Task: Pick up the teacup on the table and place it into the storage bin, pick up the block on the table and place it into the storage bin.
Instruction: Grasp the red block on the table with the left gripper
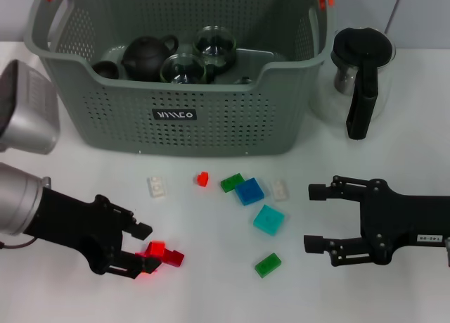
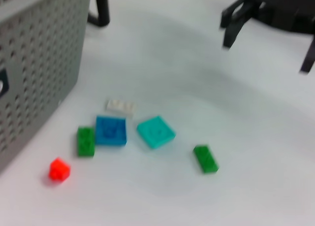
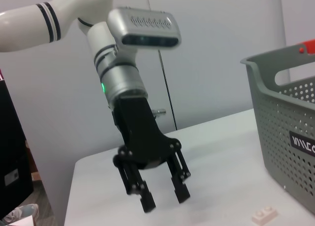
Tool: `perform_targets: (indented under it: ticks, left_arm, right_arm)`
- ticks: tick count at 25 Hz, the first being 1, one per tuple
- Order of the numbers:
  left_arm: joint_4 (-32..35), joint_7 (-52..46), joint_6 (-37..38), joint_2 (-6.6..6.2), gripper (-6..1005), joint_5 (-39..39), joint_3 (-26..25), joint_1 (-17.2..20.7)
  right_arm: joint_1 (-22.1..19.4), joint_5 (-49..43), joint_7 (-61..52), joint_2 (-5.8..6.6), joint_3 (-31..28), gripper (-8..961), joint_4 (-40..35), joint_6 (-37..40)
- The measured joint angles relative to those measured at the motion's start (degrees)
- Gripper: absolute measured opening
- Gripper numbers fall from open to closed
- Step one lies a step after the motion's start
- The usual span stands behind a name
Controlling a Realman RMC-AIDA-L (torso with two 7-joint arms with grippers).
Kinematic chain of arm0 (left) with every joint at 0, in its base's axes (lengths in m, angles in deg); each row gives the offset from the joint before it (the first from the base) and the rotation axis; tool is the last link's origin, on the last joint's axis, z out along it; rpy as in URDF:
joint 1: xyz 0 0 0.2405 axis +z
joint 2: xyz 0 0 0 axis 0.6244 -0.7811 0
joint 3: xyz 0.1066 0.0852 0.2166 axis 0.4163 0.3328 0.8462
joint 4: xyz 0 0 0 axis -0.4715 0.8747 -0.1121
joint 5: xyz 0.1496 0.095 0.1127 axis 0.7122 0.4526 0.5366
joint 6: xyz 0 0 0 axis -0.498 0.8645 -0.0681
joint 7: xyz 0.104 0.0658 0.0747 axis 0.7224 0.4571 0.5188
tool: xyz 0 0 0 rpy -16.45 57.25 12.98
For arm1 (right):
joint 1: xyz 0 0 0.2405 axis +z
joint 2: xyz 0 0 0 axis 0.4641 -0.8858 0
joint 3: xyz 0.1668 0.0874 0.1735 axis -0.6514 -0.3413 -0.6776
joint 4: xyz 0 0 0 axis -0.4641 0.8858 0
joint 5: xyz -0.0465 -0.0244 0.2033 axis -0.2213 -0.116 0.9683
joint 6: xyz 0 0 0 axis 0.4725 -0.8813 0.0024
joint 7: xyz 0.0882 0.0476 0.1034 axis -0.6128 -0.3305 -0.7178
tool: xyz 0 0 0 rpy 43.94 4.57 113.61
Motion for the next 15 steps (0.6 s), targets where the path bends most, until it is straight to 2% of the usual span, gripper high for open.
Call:
perform_targets:
  ticks: [3,9,15]
  left_arm:
    - [-1.0,-0.8,-0.1,0.58,569,3.3,0.7,-0.3]
    - [-2.5,-2.6,-1.6,0.62,568,6.4,4.8,-0.4]
    - [-2.6,-2.5,-8.6,0.68,568,7.4,11.0,0.7]
  right_arm:
    - [0.0,0.0,0.0,-0.04,0.0,914,0.1,0.1]
    - [-0.2,0.0,0.0,-0.08,-0.2,914,0.1,0.3]
    - [-0.5,0.0,0.6,-0.12,-0.3,915,0.9,0.0]
